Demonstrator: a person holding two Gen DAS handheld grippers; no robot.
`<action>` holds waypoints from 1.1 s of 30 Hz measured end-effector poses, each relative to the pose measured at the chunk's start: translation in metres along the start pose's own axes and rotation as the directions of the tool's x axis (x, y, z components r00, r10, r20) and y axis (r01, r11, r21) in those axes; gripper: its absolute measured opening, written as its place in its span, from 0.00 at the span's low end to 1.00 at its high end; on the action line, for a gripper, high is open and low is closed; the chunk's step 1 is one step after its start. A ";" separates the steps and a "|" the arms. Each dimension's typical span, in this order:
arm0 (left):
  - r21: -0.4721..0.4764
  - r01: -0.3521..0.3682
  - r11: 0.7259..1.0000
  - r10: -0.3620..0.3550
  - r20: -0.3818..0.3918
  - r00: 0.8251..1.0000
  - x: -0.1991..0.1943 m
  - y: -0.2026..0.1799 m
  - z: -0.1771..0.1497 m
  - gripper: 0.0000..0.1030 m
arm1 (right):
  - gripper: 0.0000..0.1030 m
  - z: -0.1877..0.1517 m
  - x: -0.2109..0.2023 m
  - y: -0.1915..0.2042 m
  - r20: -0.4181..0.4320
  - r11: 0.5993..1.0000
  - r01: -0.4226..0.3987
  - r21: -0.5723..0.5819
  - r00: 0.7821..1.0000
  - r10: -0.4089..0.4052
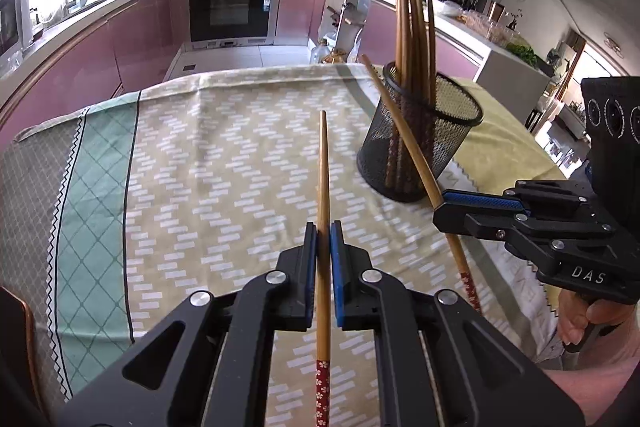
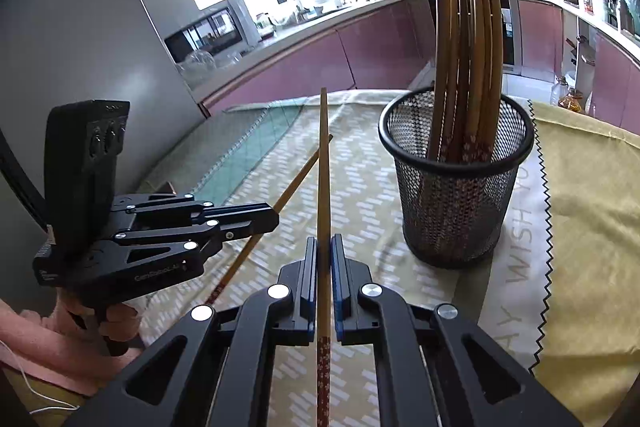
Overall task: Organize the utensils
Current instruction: 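Lift both held chopsticks upright and carry them over the mesh cup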
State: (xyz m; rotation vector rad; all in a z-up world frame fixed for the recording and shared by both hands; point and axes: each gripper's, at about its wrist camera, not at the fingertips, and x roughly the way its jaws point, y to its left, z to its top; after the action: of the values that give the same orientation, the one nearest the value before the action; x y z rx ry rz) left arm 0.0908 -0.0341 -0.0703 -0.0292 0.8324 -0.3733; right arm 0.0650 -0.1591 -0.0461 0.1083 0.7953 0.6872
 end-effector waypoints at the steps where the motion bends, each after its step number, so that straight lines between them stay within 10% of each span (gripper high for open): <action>1: -0.004 0.008 1.000 -0.008 0.005 1.000 -0.003 0.000 0.001 0.07 | 0.06 0.001 -0.003 0.000 0.010 1.000 -0.002 0.002 1.000 0.002; 33: -0.001 0.085 0.996 -0.084 0.126 0.989 -0.042 -0.010 0.021 0.07 | 0.06 0.012 -0.049 -0.001 0.143 1.000 0.002 -0.006 0.990 -0.001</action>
State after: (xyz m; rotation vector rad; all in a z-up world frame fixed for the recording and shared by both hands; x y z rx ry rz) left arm 0.0773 -0.0317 -0.0239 -0.0932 0.7095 -0.4440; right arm 0.0500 -0.1877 -0.0074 0.1498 0.6555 0.6729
